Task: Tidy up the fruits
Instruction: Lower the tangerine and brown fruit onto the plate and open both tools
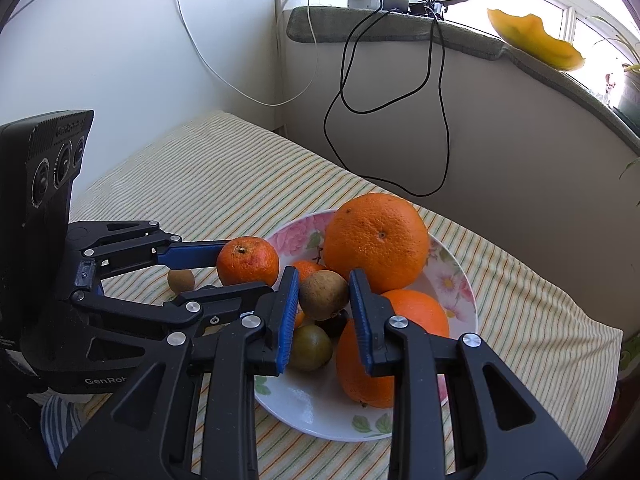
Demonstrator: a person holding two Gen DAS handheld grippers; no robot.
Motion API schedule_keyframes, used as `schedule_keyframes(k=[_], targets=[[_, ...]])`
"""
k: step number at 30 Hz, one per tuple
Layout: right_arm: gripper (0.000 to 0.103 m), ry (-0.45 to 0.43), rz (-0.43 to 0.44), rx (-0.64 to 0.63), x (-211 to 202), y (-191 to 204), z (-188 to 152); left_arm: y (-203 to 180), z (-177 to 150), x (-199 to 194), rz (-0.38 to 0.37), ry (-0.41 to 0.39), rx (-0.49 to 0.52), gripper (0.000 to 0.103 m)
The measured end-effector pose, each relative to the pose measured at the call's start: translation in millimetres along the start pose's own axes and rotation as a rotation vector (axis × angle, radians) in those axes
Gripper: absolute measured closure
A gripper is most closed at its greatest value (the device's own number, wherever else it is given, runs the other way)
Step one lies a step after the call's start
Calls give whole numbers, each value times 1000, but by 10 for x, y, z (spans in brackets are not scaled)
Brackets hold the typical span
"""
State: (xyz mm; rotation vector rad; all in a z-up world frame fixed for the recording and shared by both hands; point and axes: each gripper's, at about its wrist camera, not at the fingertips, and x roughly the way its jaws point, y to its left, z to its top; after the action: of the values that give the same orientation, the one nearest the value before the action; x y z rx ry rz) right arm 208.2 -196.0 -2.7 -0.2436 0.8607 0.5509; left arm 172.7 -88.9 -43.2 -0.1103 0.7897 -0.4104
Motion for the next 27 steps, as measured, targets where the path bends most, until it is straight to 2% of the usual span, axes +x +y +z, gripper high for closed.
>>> schedule_keyframes(k=[2, 4, 12, 19, 23, 27], targets=[[76, -3, 2, 10, -2, -21, 1, 9, 6, -15, -3, -5, -7, 50], [74, -10, 0, 22, -17, -47, 2, 18, 11, -33, -2, -9, -8, 49], [50, -47, -7, 60, -134, -116, -14, 24, -1, -74, -4, -14, -10, 49], [48, -57, -10, 66, -188, -86, -24, 18, -9, -152, -11, -26, -16, 49], [41, -70, -12, 76, -241, -90, -19, 17, -10, -237, -10, -39, -14, 49], [40, -80, -14, 86, -297, -70, -23, 4, -17, -329, -6, -54, -13, 49]])
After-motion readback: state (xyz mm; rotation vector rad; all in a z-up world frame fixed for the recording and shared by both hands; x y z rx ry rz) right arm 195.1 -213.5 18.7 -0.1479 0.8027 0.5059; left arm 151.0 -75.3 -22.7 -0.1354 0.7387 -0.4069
